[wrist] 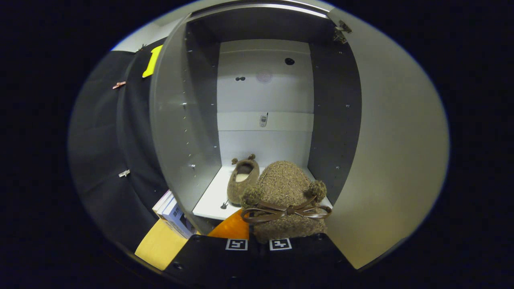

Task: Open the shoe cabinet door, grab the shoes and put them into the shoe cabinet, then close the shoe cabinet door.

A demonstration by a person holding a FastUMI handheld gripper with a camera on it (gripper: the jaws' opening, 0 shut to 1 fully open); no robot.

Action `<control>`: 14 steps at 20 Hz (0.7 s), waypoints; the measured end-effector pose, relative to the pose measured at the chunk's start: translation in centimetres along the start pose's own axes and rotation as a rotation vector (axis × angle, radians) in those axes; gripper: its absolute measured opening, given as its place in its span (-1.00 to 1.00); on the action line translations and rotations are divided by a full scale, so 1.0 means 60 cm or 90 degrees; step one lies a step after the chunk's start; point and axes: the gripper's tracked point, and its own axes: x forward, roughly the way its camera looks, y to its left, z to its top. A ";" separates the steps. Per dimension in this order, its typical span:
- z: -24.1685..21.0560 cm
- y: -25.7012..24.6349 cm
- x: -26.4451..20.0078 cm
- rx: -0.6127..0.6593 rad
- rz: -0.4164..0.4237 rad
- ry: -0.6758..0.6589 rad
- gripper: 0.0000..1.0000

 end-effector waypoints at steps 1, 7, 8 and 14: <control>0.010 -0.006 0.017 -0.001 -0.004 0.001 -0.91; 0.073 -0.023 0.157 -0.016 -0.024 0.015 -0.90; 0.080 -0.025 0.181 -0.019 -0.025 0.019 -0.91; 0.079 -0.063 0.324 -0.002 -0.047 0.062 -0.91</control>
